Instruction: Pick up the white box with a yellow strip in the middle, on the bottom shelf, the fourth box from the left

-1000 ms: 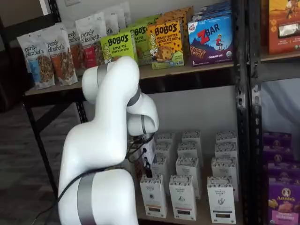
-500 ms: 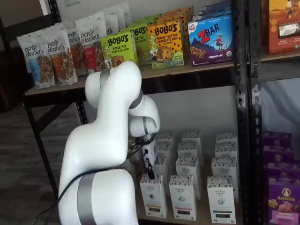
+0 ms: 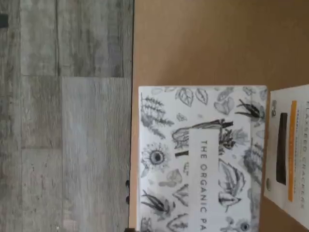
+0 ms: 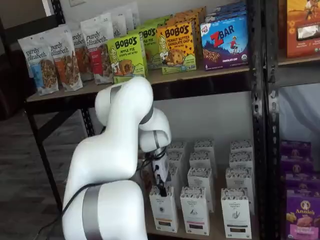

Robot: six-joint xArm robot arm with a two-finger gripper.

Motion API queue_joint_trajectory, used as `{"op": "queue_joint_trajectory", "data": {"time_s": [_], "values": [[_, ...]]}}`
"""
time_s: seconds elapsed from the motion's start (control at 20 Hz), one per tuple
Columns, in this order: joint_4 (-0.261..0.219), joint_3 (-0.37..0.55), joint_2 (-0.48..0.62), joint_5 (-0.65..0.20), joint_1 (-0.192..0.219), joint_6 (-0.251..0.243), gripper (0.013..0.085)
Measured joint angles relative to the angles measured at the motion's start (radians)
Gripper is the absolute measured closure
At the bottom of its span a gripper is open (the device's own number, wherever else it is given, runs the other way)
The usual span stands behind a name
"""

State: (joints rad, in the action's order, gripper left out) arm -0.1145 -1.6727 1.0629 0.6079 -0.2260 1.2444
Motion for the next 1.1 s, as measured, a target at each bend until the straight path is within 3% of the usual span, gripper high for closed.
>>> {"op": "queue_joint_trajectory", "data": {"time_s": [0.75, 1.1], "values": [[-0.093, -0.070, 0.083, 0.026, -0.012, -0.089, 0.0130], [-0.073, -0.101, 0.105, 0.071, -0.019, -0.078, 0.0130]]}}
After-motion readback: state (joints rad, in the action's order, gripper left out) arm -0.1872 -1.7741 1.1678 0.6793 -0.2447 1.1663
